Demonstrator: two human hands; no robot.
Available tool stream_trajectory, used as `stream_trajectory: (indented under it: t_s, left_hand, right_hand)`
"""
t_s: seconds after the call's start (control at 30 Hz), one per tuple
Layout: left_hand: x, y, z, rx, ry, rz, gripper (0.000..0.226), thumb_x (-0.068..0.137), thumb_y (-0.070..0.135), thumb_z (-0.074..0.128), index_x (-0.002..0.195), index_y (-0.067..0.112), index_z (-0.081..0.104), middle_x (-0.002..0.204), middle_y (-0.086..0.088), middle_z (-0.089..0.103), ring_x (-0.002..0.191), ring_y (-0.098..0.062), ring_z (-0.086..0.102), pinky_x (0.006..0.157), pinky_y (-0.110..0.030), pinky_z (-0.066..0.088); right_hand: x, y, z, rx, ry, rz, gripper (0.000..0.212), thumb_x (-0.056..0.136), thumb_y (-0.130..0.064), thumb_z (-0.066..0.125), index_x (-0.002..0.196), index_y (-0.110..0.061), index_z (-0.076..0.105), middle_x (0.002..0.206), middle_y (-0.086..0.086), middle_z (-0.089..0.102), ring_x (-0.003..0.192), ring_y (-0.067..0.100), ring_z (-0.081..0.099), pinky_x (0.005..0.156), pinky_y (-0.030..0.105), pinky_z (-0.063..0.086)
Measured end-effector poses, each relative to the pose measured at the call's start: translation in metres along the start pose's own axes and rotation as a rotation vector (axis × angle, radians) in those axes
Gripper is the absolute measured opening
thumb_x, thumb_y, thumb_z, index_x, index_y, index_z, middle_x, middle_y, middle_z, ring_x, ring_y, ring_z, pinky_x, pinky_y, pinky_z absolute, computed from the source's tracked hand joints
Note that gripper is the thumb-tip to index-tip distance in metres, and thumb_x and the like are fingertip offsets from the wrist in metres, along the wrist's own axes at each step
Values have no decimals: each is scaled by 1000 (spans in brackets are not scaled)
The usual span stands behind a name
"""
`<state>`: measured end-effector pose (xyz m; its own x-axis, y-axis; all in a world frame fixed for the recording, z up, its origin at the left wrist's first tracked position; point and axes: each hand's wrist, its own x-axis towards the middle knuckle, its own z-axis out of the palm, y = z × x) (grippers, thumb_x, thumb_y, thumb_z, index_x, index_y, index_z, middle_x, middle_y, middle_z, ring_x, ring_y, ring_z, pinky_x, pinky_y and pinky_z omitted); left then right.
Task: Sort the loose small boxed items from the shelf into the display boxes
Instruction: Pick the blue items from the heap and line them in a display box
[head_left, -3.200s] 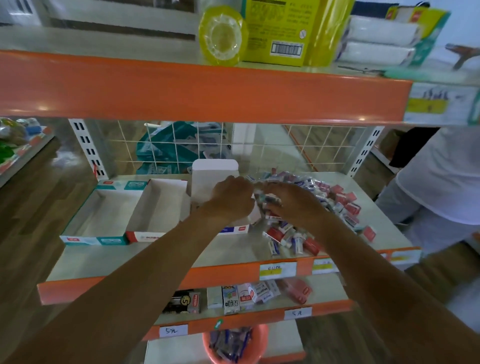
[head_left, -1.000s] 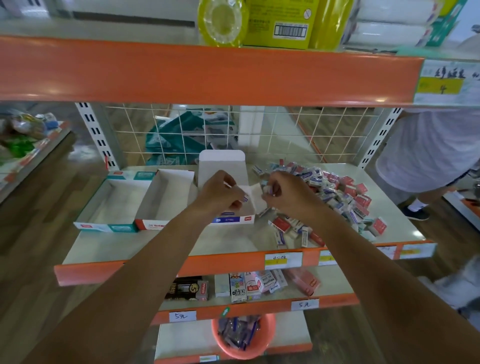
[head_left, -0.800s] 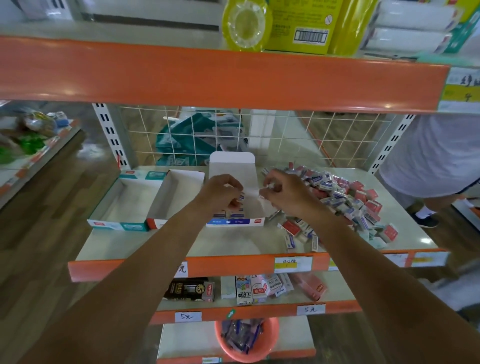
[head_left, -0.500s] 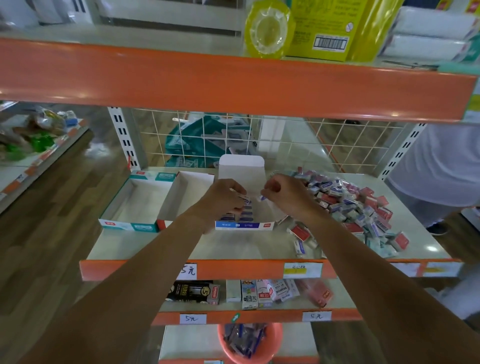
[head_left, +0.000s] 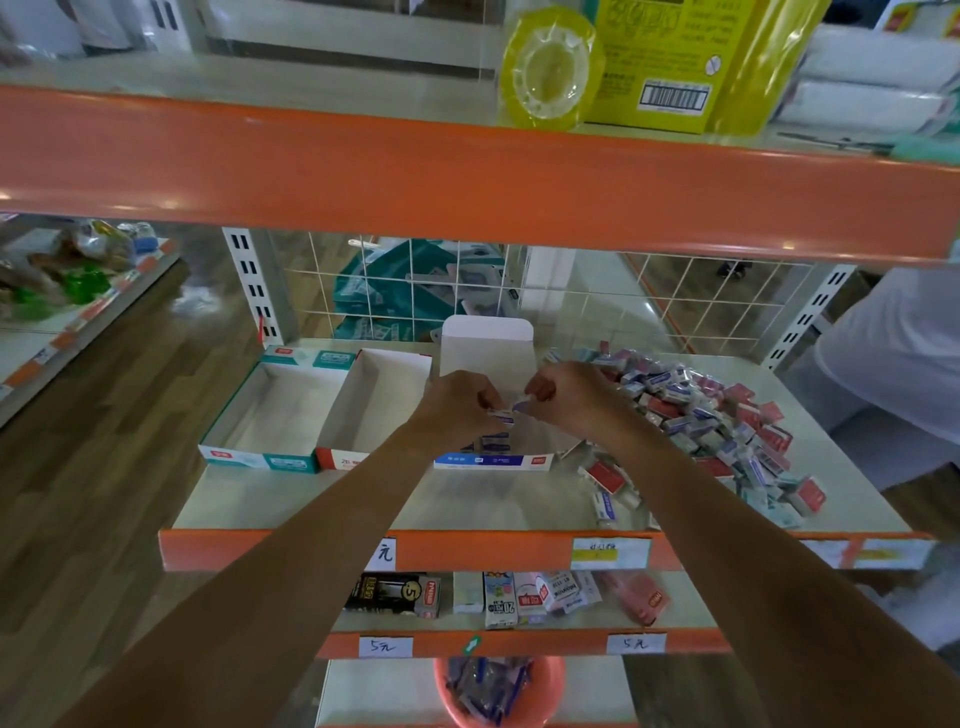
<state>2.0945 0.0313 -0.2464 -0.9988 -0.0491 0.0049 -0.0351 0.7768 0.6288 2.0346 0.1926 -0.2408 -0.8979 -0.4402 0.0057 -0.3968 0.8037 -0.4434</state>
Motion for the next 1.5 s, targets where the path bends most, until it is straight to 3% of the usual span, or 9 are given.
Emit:
stream_trajectory:
  t_s: [0.1, 0.2, 0.33, 0.47, 0.6, 1.07, 1.23, 1.3, 1.5]
  left_hand:
    - [1, 0, 3, -6, 39, -12, 16, 82, 18, 74, 98, 15, 71, 110, -1, 67, 94, -13, 53, 103, -30, 41]
    - [1, 1, 4, 6, 27, -18, 15, 81, 19, 74, 95, 16, 69, 110, -2, 66, 98, -17, 54, 102, -30, 41]
    - [1, 2, 4, 43, 12, -1, 12, 84, 19, 71, 94, 12, 69, 108, -4, 65, 97, -17, 53, 96, -25, 42]
    - [1, 4, 4, 93, -9, -5, 15, 86, 20, 68, 100, 13, 71, 114, -3, 64, 105, -19, 54, 102, -25, 39]
    - [3, 4, 4, 125, -30, -19, 19, 88, 20, 66, 105, 13, 69, 119, -3, 63, 109, -20, 54, 103, -27, 39]
    - [5, -6, 7, 122, -32, 3, 18, 86, 15, 67, 104, 10, 67, 120, -5, 60, 111, -21, 53, 103, -26, 40]
    - [14, -5, 14, 149, 11, -5, 16, 88, 20, 65, 103, 14, 69, 111, -1, 64, 93, -12, 48, 97, -24, 41]
    - [19, -3, 19, 171, 20, -2, 16, 89, 24, 64, 101, 15, 70, 106, 0, 66, 91, -12, 53, 92, -24, 40]
    - [27, 7, 32, 310, 26, 20, 20, 95, 28, 56, 109, 17, 65, 111, -1, 64, 93, -16, 55, 98, -32, 43]
  right_hand:
    - [-1, 2, 3, -97, 2, -50, 23, 81, -21, 74, 102, -14, 68, 98, 2, 71, 87, 18, 66, 78, 30, 54]
    - [1, 5, 4, -204, 45, -78, 24, 82, -23, 73, 104, -15, 70, 105, 4, 64, 93, 22, 63, 80, 35, 52]
    - [4, 7, 7, -309, 38, -66, 20, 85, -25, 70, 103, -17, 73, 105, 4, 59, 91, 23, 61, 77, 35, 51]
    - [8, 5, 12, -388, 74, -50, 19, 85, -23, 70, 103, -20, 71, 105, 3, 59, 88, 24, 62, 70, 31, 47]
    - [11, 2, 17, -331, 109, -20, 20, 81, -18, 72, 98, -23, 64, 102, 3, 59, 85, 23, 61, 68, 32, 51]
    - [13, 6, 24, -323, 115, 7, 9, 83, -20, 69, 91, -20, 70, 103, 3, 58, 85, 23, 61, 63, 29, 44]
    - [16, 8, 14, -127, 83, 23, 11, 89, -23, 62, 96, -17, 67, 95, 1, 66, 84, 18, 62, 70, 31, 51]
    - [15, 9, 7, -78, 59, 43, 16, 92, -25, 57, 101, -16, 67, 97, 0, 66, 87, 18, 62, 74, 31, 51]
    - [13, 10, 8, -88, 32, 25, 17, 93, -25, 56, 101, -15, 68, 96, 2, 70, 82, 17, 62, 72, 28, 49]
